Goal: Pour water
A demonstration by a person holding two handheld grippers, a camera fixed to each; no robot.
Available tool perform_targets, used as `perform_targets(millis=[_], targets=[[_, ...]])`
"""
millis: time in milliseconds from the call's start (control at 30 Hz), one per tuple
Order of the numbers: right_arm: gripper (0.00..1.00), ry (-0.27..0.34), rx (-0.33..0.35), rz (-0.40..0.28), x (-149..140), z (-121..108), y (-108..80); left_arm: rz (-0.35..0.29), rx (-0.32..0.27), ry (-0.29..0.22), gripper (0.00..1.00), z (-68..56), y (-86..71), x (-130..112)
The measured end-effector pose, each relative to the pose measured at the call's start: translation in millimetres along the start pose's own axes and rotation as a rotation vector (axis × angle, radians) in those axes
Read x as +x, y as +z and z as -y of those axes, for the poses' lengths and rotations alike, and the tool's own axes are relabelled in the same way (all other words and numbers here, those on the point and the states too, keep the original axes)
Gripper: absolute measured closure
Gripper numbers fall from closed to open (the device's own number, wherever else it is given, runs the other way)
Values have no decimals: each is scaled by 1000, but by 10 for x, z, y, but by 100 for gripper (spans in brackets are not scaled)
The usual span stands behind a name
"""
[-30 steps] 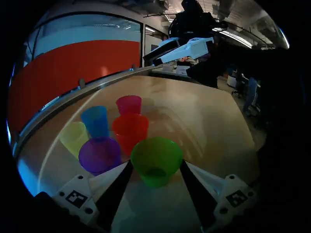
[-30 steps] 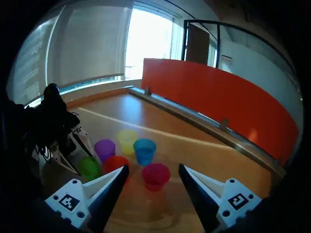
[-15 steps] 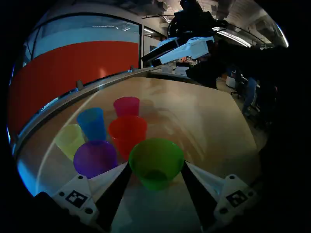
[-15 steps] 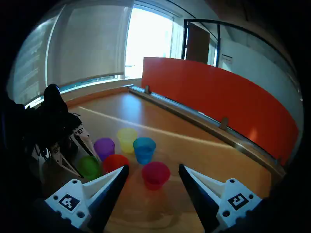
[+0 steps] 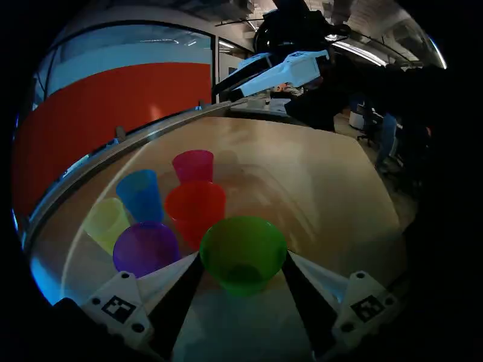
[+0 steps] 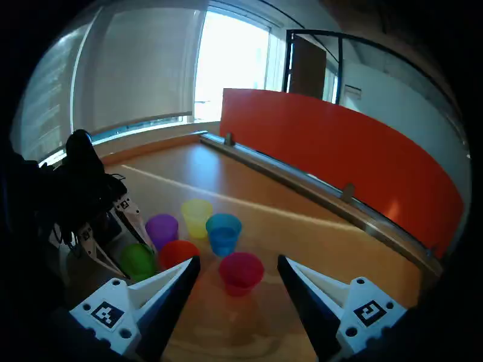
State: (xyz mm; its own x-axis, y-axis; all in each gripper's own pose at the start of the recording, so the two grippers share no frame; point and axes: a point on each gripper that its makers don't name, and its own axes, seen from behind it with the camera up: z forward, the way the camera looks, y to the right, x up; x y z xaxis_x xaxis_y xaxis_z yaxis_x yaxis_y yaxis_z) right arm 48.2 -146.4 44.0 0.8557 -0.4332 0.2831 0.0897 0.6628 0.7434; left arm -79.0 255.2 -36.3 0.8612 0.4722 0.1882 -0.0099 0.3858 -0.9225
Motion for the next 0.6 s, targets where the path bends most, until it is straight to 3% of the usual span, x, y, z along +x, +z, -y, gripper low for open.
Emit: perform_targets(millis=[367,600], targets=[[1,2,-4,0,-24,-23,1,15,25,14,14,78,0,8],[1,10,-2,-6,-23,-22,14,18,28,57,14,45,-25,17]])
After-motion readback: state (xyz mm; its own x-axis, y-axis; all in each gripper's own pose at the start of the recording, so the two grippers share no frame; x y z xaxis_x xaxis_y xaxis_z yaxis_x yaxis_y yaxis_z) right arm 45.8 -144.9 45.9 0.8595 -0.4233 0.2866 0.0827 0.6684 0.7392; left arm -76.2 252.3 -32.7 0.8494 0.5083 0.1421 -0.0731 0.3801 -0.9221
